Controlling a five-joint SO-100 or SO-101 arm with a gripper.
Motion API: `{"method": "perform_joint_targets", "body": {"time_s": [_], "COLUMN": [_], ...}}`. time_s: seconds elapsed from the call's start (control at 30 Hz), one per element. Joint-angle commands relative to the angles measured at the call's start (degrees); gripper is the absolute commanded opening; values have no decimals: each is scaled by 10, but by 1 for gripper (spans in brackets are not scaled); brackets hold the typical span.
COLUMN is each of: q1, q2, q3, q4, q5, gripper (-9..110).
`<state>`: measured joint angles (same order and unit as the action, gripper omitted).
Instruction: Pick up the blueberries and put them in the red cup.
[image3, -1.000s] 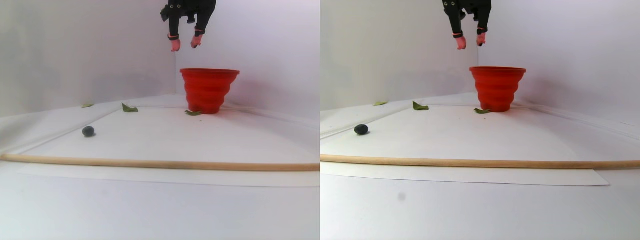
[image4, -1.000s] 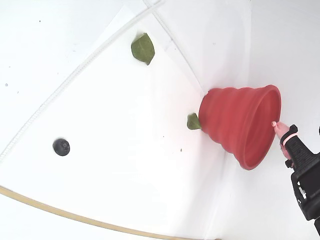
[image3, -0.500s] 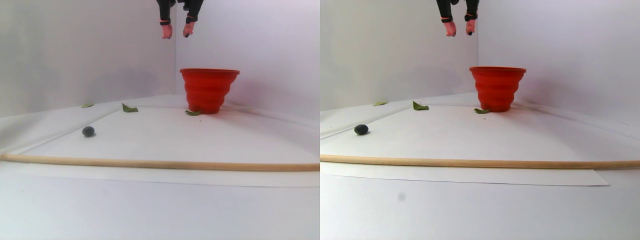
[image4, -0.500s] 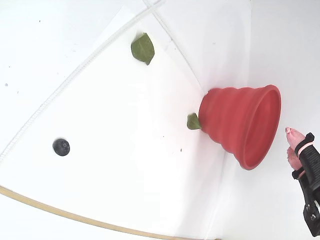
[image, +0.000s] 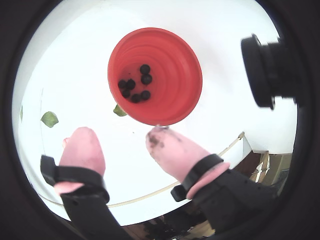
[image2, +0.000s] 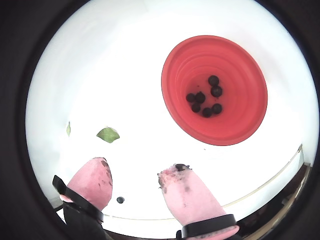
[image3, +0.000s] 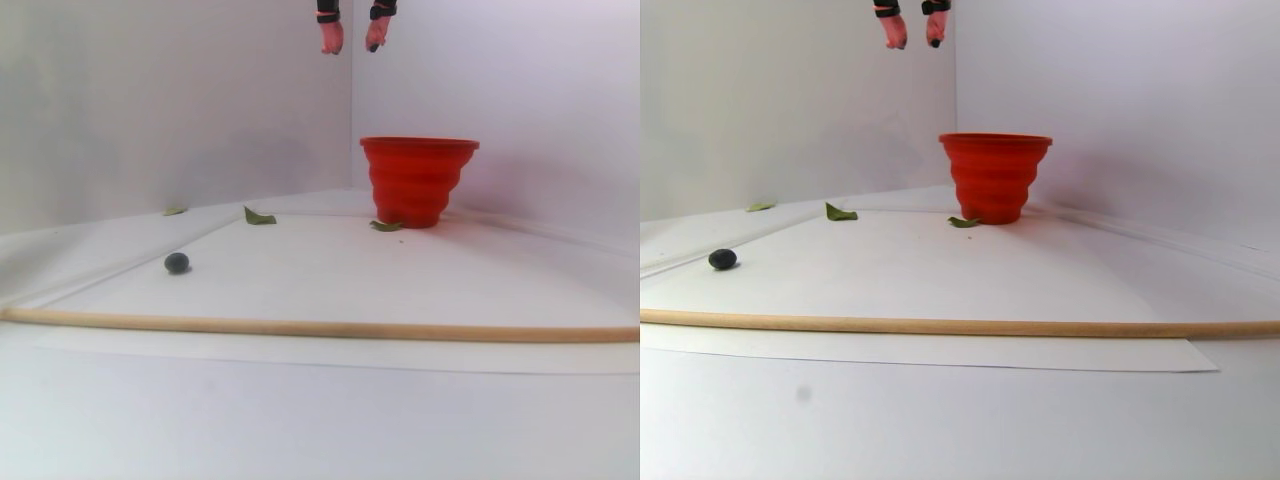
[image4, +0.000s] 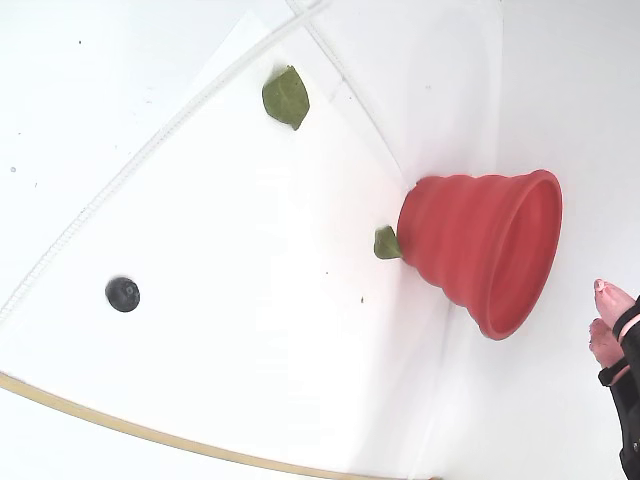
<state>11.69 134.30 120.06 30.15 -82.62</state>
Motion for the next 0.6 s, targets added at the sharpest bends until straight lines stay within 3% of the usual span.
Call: {"method": "perform_joint_targets", "body": {"time_s": [0.0, 0.57], "q1": [3, -11], "q2": [56, 105], "q3": [-18, 16], "q4": [0, 8], "q5": [0, 14], "gripper": [19, 19]}}
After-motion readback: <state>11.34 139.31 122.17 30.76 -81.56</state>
